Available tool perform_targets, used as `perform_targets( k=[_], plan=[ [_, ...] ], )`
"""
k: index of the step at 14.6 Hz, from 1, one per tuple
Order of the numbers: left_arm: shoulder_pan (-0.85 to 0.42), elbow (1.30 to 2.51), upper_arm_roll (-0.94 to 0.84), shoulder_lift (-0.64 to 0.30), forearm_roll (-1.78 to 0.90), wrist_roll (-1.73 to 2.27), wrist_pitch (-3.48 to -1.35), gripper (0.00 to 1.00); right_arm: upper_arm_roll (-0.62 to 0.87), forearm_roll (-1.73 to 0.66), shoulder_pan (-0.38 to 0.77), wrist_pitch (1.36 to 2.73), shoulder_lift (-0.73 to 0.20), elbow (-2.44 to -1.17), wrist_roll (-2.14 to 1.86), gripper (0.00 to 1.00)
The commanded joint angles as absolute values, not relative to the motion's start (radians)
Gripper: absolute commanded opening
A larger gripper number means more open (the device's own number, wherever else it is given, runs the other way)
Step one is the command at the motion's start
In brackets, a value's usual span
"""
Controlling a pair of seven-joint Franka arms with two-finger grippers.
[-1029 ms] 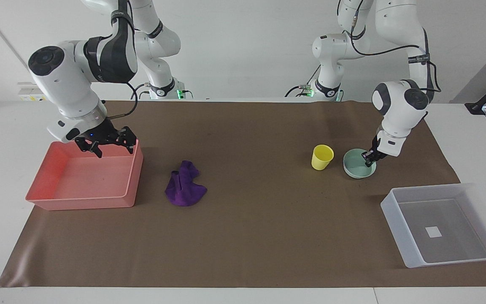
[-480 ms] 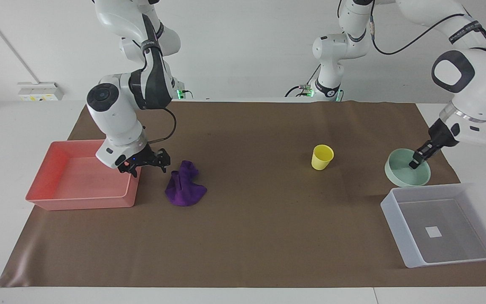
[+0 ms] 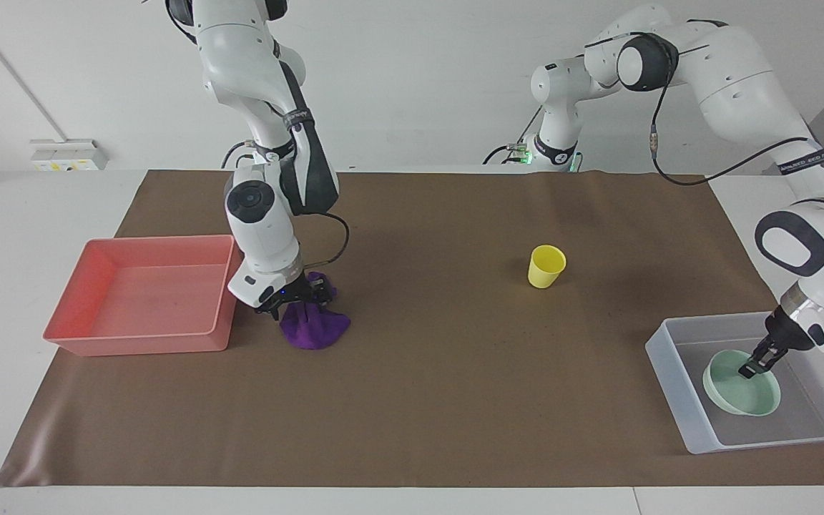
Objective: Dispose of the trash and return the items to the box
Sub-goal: 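Drop the cloth in the pink tray while the left gripper grasps the cup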
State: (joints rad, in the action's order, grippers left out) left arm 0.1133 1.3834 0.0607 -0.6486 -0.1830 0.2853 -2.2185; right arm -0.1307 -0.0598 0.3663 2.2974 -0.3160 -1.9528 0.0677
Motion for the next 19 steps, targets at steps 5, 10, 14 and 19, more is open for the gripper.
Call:
perform_targets(
  k=[5,10,14,19],
  plan=[
    [0.132,1.572,0.060,-0.640,-0.092,0.235,-2.532,1.00,-0.130,-0.072,0.385,2.322,-0.313,-1.996,0.129,0.17],
    [0.091,1.470,0.061,-0.537,0.056,0.230,-2.196,1.00,-0.132,-0.072,0.385,2.307,-0.305,-1.971,0.135,0.00],
    [-0.012,1.494,0.058,-0.309,0.066,0.250,-1.889,1.00,-0.140,-0.066,0.347,2.139,-0.250,-1.856,0.133,0.00],
    [-0.233,1.745,0.046,-0.123,0.064,0.273,-1.587,1.00,-0.144,-0.026,0.218,1.949,-0.146,-1.769,0.045,0.00]
  ],
)
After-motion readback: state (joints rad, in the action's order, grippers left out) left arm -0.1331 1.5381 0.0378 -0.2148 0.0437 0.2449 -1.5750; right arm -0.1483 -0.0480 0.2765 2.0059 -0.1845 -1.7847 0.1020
